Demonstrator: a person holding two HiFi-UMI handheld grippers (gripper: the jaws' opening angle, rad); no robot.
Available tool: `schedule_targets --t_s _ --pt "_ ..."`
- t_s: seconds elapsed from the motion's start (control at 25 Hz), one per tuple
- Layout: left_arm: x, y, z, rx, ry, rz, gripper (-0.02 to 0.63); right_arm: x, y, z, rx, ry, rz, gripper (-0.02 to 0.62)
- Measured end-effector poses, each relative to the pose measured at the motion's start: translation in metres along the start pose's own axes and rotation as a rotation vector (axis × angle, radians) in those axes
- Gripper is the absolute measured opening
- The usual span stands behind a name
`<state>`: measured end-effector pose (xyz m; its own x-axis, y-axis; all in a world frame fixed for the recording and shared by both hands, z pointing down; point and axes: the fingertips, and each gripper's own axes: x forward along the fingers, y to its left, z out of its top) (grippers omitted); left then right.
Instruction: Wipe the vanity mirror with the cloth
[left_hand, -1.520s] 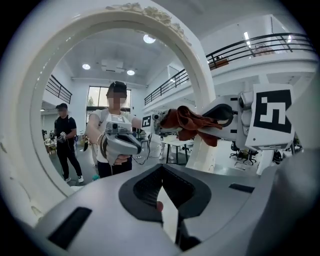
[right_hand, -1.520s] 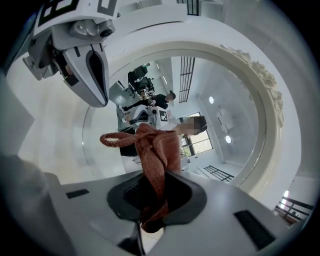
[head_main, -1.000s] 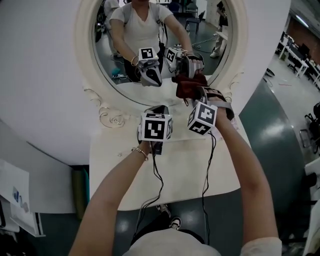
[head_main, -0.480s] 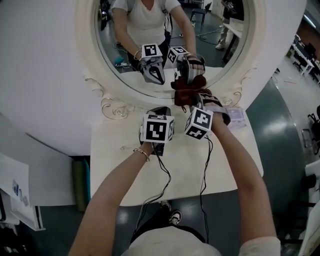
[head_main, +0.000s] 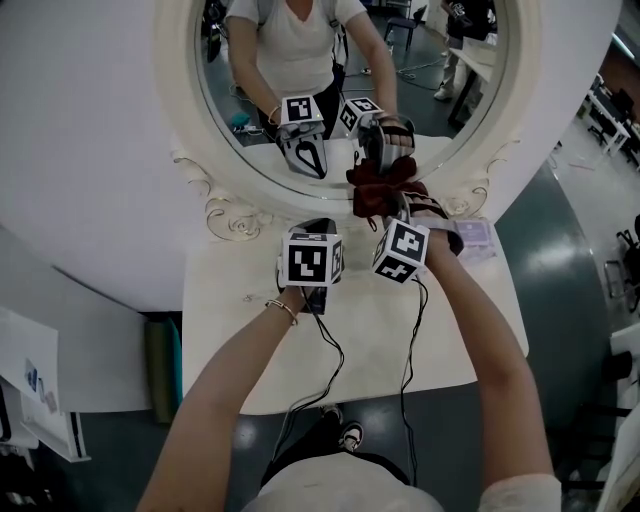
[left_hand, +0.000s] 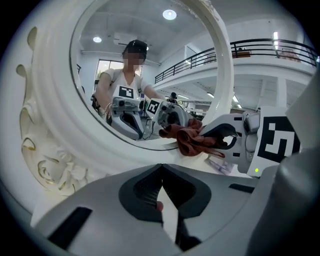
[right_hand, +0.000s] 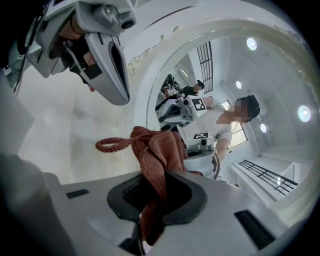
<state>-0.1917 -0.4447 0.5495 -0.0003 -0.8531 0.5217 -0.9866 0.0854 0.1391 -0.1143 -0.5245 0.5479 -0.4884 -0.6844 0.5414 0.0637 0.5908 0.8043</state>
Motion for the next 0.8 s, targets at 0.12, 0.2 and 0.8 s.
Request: schedule_targets --t_s 0.12,0.2,0.8 --pt "-0.001 -0.001 -0.002 -0.013 0.000 -0.008 0.011 0.000 0.000 0.000 0.025 0.002 0.007 0.060" --pt "-0.003 -0.003 -0.002 -0.028 -0.005 -0.019 0.011 -0.002 0.000 0.001 0.056 -0.002 0.014 0.060" --pt "-0.073 -0.014 0.036 -0.080 -0.148 -0.028 0.011 -0.099 -0.049 0.023 0.389 -0.219 -0.077 0.060"
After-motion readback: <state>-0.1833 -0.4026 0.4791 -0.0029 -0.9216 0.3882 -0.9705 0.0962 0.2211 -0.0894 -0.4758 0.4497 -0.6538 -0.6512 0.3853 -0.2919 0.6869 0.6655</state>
